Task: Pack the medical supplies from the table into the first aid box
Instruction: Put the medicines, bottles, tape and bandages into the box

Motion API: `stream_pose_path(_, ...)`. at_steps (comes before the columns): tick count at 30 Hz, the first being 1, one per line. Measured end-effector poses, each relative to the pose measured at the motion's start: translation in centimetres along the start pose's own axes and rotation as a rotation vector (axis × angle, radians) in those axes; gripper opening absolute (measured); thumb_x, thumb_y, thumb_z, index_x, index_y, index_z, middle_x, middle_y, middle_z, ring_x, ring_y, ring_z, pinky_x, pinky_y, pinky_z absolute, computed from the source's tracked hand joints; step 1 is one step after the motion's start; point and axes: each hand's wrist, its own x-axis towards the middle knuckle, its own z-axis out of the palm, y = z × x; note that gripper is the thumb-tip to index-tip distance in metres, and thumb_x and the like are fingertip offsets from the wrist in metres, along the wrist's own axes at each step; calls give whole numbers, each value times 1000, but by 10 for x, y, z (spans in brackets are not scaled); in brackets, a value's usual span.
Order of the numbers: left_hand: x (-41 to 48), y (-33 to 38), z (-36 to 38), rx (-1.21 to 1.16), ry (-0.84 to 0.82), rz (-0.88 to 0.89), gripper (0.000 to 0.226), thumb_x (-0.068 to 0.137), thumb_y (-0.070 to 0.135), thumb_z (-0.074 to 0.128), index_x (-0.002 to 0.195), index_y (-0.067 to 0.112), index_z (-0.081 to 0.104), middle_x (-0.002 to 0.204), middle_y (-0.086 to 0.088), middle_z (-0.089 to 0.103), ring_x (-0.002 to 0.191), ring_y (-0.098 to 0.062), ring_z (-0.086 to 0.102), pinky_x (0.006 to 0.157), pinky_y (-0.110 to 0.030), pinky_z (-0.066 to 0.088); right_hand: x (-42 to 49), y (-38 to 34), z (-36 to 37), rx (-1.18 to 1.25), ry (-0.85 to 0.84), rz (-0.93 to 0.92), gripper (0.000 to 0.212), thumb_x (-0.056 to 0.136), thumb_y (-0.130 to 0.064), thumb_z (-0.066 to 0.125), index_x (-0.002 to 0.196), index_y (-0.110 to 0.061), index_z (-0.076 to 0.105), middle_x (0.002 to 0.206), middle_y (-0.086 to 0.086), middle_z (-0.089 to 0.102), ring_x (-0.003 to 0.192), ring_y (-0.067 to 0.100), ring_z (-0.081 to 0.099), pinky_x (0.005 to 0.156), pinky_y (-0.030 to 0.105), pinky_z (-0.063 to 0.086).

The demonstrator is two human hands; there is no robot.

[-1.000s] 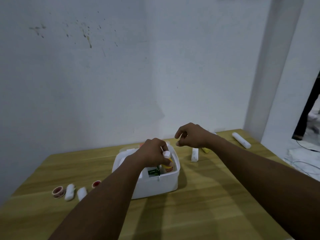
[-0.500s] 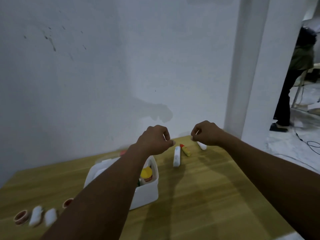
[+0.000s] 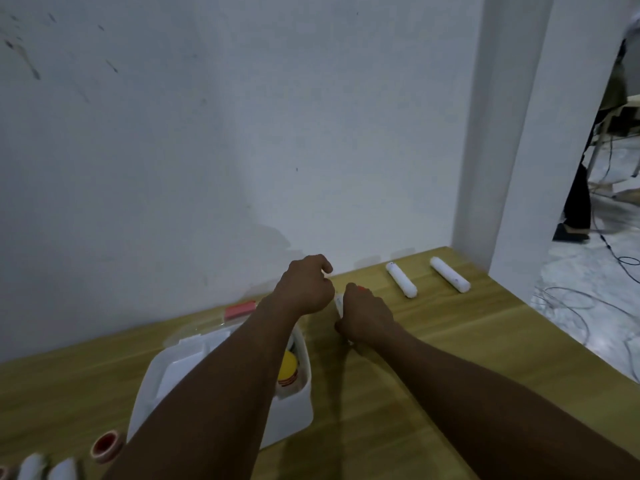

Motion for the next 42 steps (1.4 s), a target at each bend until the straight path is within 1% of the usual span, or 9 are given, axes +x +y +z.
stream_pose_path(4, 0, 8, -8, -20, 43, 15, 39, 89, 16, 53, 128, 20, 57, 127, -8, 62, 113, -27, 60, 99, -41, 50, 1, -3, -34, 7, 36, -33, 17, 87, -25, 63, 91, -13, 51, 100, 7, 64, 96, 25, 65, 78, 32, 47)
stream_pose_path(7, 0, 15, -7, -34, 102, 30, 45, 90, 19, 54, 134, 21, 50, 128, -6, 63, 110, -28, 62, 98, -45, 51, 21, 16, -68, 80, 166, 23, 37, 88, -49, 53, 69, -18, 46, 78, 6, 63, 81, 27, 67, 74, 34, 50)
stream_pose_path(15, 13, 19, 11, 9, 90, 58, 52, 91, 24, 56, 140, 22, 42, 130, -4, 60, 110, -26, 60, 94, -42, 50, 48, 70, -63, -94, 83, 186, 58, 81, -68, 37, 91, -14, 54, 107, 14, 60, 110, 37, 52, 92, 50, 45)
stream_pose_path(22, 36, 23, 16, 49, 43, 49, 48, 90, 27, 56, 137, 22, 46, 131, -4, 57, 113, -26, 57, 97, -44, 49, 37, 84, -70, -20, 121, 63, 29, 87, -40, 47, 65, -21, 50, 76, 2, 57, 84, 28, 63, 81, 44, 52)
stream_pose_path(26, 45, 33, 24, 44, 30, 78, 47, 90, 27, 57, 136, 22, 48, 130, -3, 57, 111, -26, 58, 97, -46, 50, 59, 117, -96, -54, 311, 249, 30, 74, -51, 55, 82, -22, 56, 89, 5, 62, 93, 33, 59, 90, 47, 45)
stream_pose_path(29, 47, 39, 32, 60, 3, 95, 47, 90, 28, 58, 136, 22, 48, 130, -3, 56, 111, -24, 57, 96, -45, 50, 62, 144, -100, -76, 241, 292, 46, 79, -64, 44, 88, -21, 58, 93, 7, 61, 95, 33, 56, 92, 49, 45)
stream_pose_path(33, 44, 41, 34, 75, -32, 87, 49, 90, 29, 59, 137, 22, 48, 133, -4, 55, 114, -25, 57, 98, -46, 49, 57, 170, -70, -166, 133, 154, 34, 75, -30, 36, 107, -29, 50, 103, 3, 52, 93, 27, 50, 74, 39, 43)
stream_pose_path(38, 27, 36, 18, 92, -21, 66, 48, 90, 28, 60, 136, 21, 49, 131, -6, 56, 116, -26, 56, 99, -46, 49, 18, 141, -73, -65, 255, -22, 4, 91, -16, 49, 88, -19, 48, 81, -3, 44, 88, 24, 50, 72, 37, 44)
stream_pose_path(42, 3, 33, -13, 75, 33, 60, 46, 89, 28, 59, 134, 20, 51, 128, -6, 58, 116, -26, 56, 99, -44, 49, 5, 116, -104, 221, 249, -12, 18, 78, -26, 74, 86, -13, 64, 98, 5, 65, 84, 21, 57, 68, 29, 41)
